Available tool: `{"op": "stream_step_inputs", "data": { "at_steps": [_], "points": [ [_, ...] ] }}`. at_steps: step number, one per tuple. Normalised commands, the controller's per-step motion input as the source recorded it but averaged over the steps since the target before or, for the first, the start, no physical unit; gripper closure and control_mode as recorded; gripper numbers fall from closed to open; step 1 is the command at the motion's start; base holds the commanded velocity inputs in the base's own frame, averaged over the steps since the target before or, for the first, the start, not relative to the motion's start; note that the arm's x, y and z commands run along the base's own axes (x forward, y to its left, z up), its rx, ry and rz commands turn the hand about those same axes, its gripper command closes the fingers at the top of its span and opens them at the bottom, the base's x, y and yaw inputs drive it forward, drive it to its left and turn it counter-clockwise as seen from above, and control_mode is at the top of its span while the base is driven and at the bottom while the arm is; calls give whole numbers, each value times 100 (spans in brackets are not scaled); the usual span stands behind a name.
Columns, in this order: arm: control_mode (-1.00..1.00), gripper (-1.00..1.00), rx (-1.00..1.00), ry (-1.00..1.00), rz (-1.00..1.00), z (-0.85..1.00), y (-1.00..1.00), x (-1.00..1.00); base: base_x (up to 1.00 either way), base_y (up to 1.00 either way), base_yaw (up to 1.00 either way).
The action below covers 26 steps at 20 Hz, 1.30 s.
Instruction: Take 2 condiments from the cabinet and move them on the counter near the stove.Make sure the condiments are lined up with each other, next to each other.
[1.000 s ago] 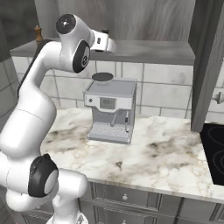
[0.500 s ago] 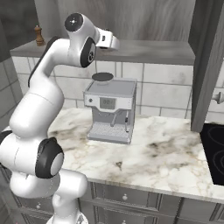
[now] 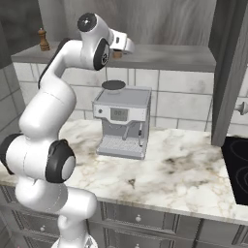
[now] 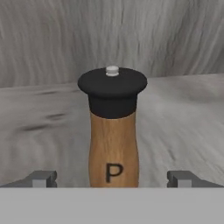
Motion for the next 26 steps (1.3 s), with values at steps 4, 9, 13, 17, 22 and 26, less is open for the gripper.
{"op": "stream_step_inputs", "data": {
  "at_steps": [4,9,13,17,22,26],
  "points": [
    [-100,-100,0,2,0,0,-1,15,0,0,0],
    [-100,-100,0,0,0,0,-1,9,0,0,0],
    [-100,-100,0,0,0,0,0,3,0,0,0],
    [-100,100,0,0,0,0,0,0,0,0,0],
    [-100,100,0,0,0,0,0,0,0,0,0],
    [-100,100,0,-1,0,0,0,-14,0,0,0]
  ]
}}
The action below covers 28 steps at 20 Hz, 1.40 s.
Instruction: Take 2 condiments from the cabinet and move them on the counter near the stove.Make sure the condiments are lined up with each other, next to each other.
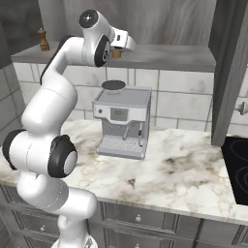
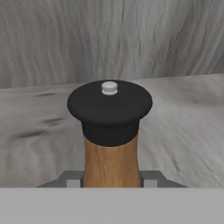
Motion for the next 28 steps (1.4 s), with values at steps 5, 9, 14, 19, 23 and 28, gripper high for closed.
{"op": "stream_step_inputs", "data": {
  "at_steps": [5,9,14,19,23,28],
  "points": [
    [-100,100,-2,-5,0,0,0,-70,0,0,0],
    [-100,100,-3,-3,6,0,0,-100,0,0,0],
    [-100,100,-2,2,2,0,-8,-100,0,0,0],
    [-100,100,-6,12,1,-6,-29,-100,0,0,0],
    [-100,100,-6,10,0,-23,-47,-100,0,0,0],
    [-100,100,-6,4,0,-42,-65,-99,0,0,0]
  ]
}}
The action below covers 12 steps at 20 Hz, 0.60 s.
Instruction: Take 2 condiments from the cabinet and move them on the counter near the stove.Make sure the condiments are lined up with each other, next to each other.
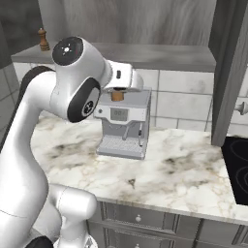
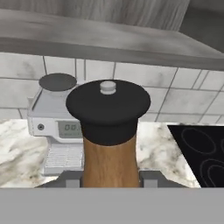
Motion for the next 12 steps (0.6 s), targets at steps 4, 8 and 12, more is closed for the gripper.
{"op": "stream_step_inputs", "data": {
  "at_steps": [4,8,12],
  "points": [
    [-100,100,-1,1,0,-42,-83,-79,0,0,0],
    [-100,100,0,3,1,-34,-83,-48,0,0,0],
    [-100,100,0,8,4,-41,-69,-8,0,0,0]
  ]
}}
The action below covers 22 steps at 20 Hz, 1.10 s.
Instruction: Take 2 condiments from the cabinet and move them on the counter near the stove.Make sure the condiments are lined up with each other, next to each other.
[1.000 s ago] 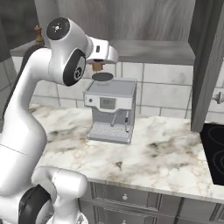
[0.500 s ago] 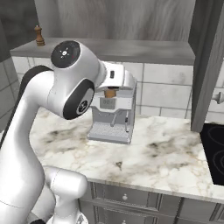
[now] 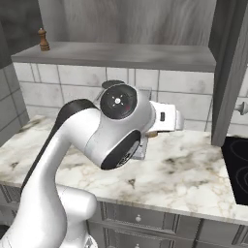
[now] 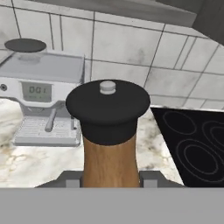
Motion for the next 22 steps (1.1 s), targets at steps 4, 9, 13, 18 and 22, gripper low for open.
{"op": "stream_step_inputs", "data": {
  "at_steps": [4,9,13,18,22],
  "points": [
    [-100,100,-5,10,7,-48,-48,0,0,0,0],
    [-100,100,-10,3,4,-57,-27,8,0,0,0],
    [-100,100,-9,0,0,-54,-14,23,0,0,0],
    [-100,100,-1,0,0,-29,0,31,0,0,0],
    [-100,100,0,1,0,-20,-7,32,0,0,0]
  ]
}}
